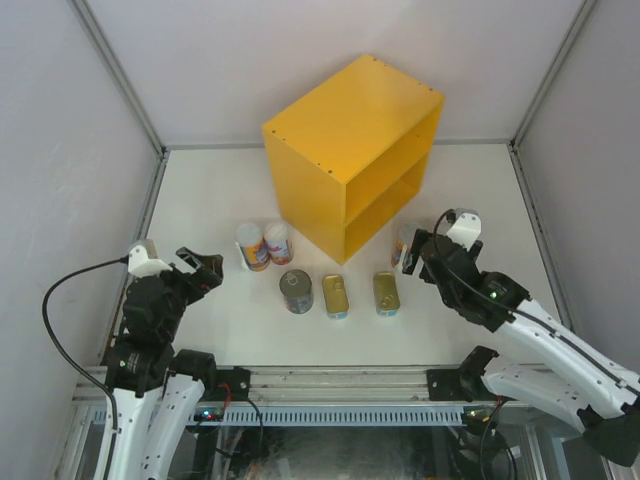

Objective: Place and organize the canned foods onto the counter

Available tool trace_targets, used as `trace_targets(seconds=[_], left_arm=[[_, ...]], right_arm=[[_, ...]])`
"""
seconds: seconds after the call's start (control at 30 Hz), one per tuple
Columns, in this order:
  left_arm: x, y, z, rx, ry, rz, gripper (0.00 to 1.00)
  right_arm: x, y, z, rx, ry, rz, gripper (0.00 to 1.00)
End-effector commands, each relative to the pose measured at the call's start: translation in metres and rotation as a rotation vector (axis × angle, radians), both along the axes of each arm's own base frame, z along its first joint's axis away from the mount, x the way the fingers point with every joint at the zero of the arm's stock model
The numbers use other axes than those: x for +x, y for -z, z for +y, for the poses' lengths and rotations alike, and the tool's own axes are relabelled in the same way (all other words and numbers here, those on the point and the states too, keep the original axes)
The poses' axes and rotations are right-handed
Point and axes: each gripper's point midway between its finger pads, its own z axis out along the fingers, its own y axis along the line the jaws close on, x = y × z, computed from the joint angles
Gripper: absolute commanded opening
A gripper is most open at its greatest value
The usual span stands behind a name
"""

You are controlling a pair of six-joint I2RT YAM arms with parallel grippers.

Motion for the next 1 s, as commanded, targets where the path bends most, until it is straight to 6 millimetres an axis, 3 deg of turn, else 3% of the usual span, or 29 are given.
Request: trace_targets(seconds=[0.0,0.33,0.97], left_arm=[[0.006,-0.004,-0.011,-0.042,0.04,-0.036,1.0],[0.006,-0.007,-0.015,-0.047,0.069,-0.07,1.0],[0.011,-0.01,-0.007,0.034,0.057,-0.084,1.0]], right_arm=[[0.021,-0.002,0.028,0.047,-0.14,0.013,0.86],[0.043,0.012,0.034,-0.022,-0.166,0.067,0.92],[0.092,0.034,0.032,-0.113,-0.124,0.071,0.92]])
